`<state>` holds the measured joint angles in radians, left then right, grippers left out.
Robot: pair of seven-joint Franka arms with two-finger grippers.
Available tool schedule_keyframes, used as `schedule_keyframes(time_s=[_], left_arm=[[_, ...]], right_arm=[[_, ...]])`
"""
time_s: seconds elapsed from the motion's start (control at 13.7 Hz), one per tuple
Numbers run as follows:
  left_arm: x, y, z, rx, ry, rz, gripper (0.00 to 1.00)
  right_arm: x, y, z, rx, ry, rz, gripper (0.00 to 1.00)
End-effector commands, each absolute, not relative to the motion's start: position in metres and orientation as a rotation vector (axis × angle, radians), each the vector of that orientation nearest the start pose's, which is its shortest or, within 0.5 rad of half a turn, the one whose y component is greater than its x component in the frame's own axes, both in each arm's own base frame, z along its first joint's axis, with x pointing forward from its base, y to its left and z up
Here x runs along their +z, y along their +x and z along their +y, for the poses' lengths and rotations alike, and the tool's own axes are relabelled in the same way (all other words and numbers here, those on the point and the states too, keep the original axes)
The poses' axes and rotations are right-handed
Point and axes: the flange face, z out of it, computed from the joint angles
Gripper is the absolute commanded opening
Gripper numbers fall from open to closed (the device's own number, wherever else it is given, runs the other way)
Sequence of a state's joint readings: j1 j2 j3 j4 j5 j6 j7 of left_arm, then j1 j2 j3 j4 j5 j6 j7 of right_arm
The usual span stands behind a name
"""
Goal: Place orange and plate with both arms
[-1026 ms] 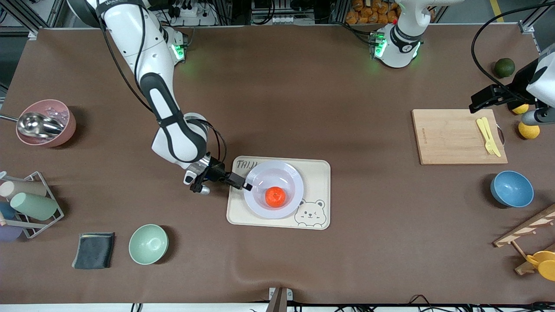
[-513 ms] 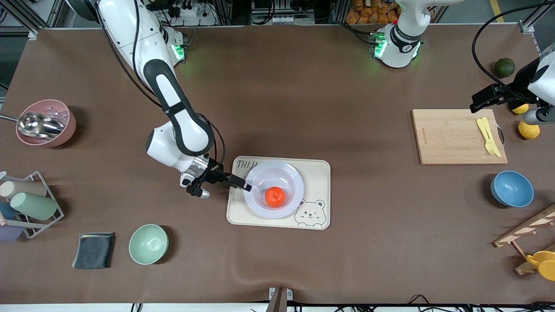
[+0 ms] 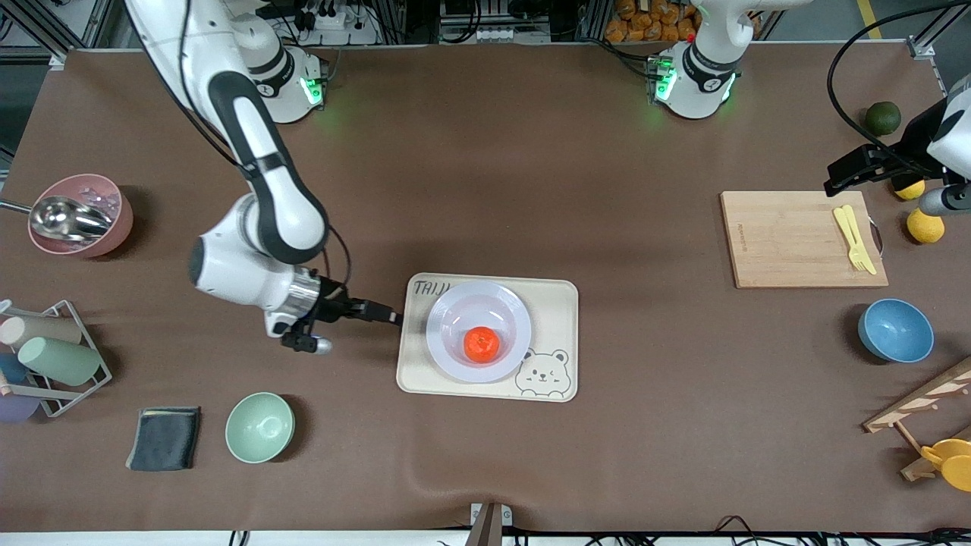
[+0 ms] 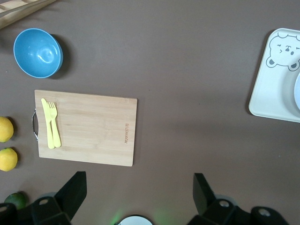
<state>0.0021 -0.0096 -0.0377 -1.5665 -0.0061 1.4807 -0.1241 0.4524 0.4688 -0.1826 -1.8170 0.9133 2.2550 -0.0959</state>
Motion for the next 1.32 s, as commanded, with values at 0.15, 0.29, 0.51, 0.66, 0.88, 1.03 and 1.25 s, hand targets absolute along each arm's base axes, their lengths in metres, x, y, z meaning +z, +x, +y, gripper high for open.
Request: schedule_keyframes(time_s=[0.15, 0.29, 0.51, 0.66, 0.88, 1.03, 1.25], left_arm=[[0.631, 0.538, -0.020, 0.111, -3.138, -0.110, 1.00], [0.630, 0.538, -0.019, 0.116, -3.138, -0.110, 1.00], [0.632, 0.537, -0.018, 0.114, -3.138, -0.113, 1.00], [0.632, 0.537, -0.018, 0.114, -3.138, -0.110, 1.00], [0.630, 0.535, -0.018, 0.138, -3.138, -0.112, 1.00], [0.631, 0.534, -0.018, 0.140, -3.137, -0.112, 1.00], [0.630, 0.534, -0.019, 0.145, -3.138, -0.110, 1.00]], right_arm=[[0.359, 0.604, 0.144, 0.219, -2.654, 0.187, 1.00], [0.391, 0.601, 0.122, 0.247, -2.709, 0.126, 1.00], [0.424, 0.599, 0.109, 0.324, -2.784, 0.040, 1.00], [0.443, 0.596, 0.097, 0.335, -2.853, -0.005, 1.00], [0.478, 0.599, 0.084, 0.341, -2.993, -0.080, 1.00], [0.501, 0.603, 0.051, 0.346, -2.996, -0.034, 1.00], [0.536, 0.599, 0.008, 0.338, -3.060, -0.107, 1.00]])
